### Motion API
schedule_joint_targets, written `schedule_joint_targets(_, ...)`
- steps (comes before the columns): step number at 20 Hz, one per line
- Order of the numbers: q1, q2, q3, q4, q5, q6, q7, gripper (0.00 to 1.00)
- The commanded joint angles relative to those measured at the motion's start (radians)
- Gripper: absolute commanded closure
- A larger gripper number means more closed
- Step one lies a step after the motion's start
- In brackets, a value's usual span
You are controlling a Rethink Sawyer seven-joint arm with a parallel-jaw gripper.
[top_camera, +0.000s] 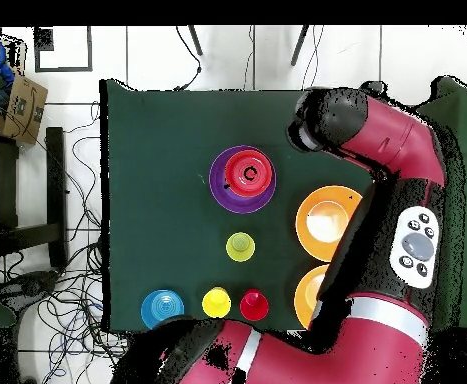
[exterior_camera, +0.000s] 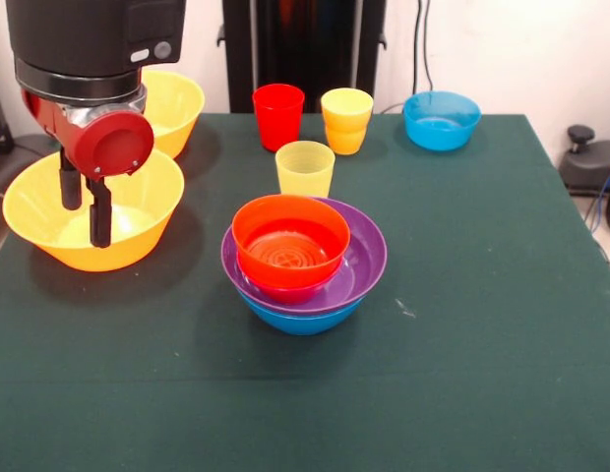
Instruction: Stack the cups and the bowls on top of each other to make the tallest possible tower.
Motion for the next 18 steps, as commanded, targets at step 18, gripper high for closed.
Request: schedule_joint_targets(18, -0.058, -0.089, 0.199, 0.437, -0.105, -0.287, -0.127, 0.0)
